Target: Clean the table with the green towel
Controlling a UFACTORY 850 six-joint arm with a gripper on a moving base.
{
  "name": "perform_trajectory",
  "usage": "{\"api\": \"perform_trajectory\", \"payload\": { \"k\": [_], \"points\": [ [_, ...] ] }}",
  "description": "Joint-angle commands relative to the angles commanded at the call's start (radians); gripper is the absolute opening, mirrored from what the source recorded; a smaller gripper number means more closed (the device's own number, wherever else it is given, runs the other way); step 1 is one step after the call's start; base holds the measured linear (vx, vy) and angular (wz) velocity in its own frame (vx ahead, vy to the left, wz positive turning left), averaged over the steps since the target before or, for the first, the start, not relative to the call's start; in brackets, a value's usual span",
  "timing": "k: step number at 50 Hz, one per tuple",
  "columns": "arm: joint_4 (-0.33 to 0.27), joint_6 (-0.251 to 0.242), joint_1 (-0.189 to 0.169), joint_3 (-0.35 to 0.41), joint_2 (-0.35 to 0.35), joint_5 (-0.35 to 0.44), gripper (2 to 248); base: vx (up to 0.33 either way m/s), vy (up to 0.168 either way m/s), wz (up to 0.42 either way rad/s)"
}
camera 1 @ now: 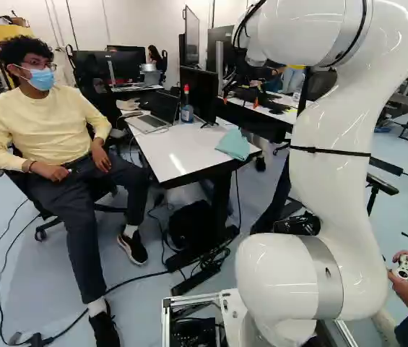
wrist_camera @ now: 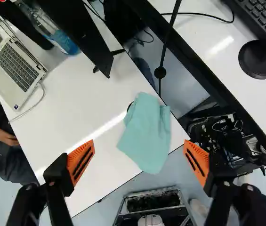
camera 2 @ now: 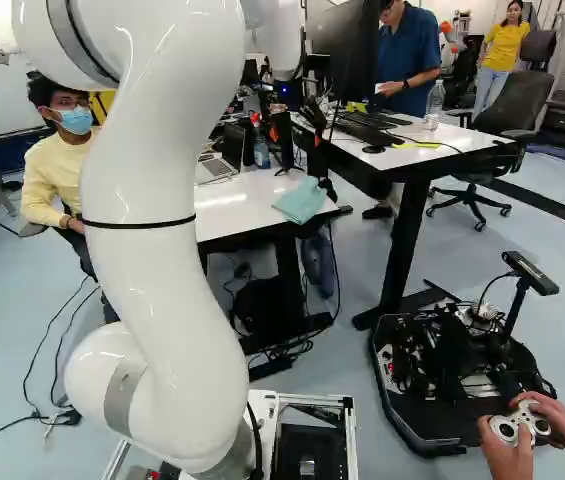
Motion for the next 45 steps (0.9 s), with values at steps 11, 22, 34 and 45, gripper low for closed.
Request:
{"api": "perform_trajectory", "payload": {
  "k": [11,22,34,45],
  "points": [
    [0.0,0.0,0.0,0.0,0.0,0.0,247,0.0,0.0,0.0],
    [0.0,0.0,0.0,0.0,0.0,0.0,247,0.0,0.0,0.0],
    [-0.001,0.0,0.001,0.007,0.003,0.008,247,0.0,0.0,0.0],
    [-0.002,0.0,0.003,0.027,0.012,0.029,247,0.0,0.0,0.0]
  ]
}}
